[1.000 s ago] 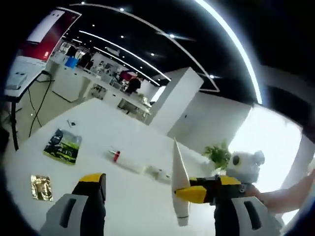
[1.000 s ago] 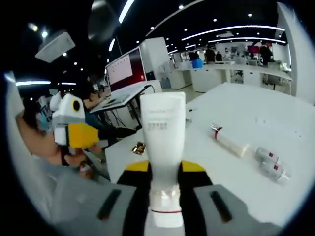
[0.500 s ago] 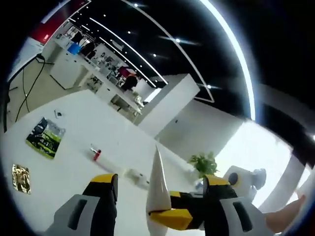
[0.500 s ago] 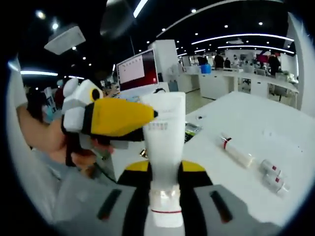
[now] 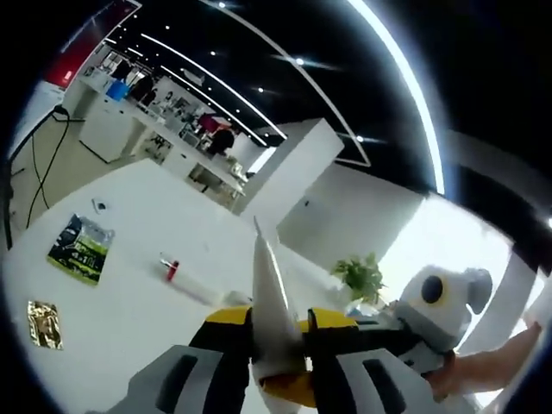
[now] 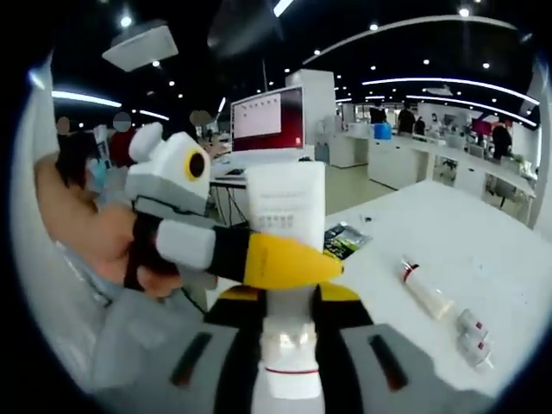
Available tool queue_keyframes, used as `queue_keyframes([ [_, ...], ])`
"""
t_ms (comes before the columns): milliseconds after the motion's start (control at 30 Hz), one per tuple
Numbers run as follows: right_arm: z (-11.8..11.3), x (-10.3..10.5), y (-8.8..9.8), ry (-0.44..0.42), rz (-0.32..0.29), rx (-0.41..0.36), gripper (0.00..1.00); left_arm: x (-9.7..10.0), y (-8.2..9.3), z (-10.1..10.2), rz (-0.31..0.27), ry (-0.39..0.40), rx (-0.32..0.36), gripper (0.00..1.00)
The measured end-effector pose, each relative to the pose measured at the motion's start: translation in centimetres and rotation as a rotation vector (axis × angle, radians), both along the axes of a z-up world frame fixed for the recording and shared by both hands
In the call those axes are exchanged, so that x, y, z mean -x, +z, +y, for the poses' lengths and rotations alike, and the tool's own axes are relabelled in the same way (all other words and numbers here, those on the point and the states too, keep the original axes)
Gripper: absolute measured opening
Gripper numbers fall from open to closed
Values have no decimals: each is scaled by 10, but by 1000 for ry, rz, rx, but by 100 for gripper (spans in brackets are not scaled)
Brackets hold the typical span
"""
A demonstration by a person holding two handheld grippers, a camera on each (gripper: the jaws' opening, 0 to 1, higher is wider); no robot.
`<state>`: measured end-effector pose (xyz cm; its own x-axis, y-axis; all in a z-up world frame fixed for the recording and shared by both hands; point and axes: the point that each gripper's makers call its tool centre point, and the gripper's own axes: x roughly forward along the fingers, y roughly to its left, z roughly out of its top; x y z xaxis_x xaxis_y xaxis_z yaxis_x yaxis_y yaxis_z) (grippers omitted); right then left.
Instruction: Arrange the skincare products in the storage area until every visible bottle or jar stands upright without overlapping.
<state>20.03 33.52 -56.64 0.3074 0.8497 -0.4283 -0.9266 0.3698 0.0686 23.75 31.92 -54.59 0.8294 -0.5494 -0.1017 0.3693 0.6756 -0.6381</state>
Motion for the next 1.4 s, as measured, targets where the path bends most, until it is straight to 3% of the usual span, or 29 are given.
queue_keyframes([
  [400, 13, 9, -8, 44, 22, 29, 27, 9, -6, 12, -39, 6, -72, 18],
  [467, 18, 12, -11, 45, 61, 31, 29, 10, -8, 17, -37, 8, -90, 17],
  [733, 23, 11, -11, 83, 123, 30, 32, 10, -10, 24, -25, 11, -89, 14],
  [1000, 11, 14, -9, 149, 134, 53, 35, 9, -9, 20, -35, -11, -95, 14],
  [1233, -15, 12, -11, 222, 117, 129, 44, 10, -14, 23, -33, -23, -115, 14],
  [1400, -26, 10, -2, 263, 160, 151, 52, 13, -20, 23, -33, -35, -122, 14],
])
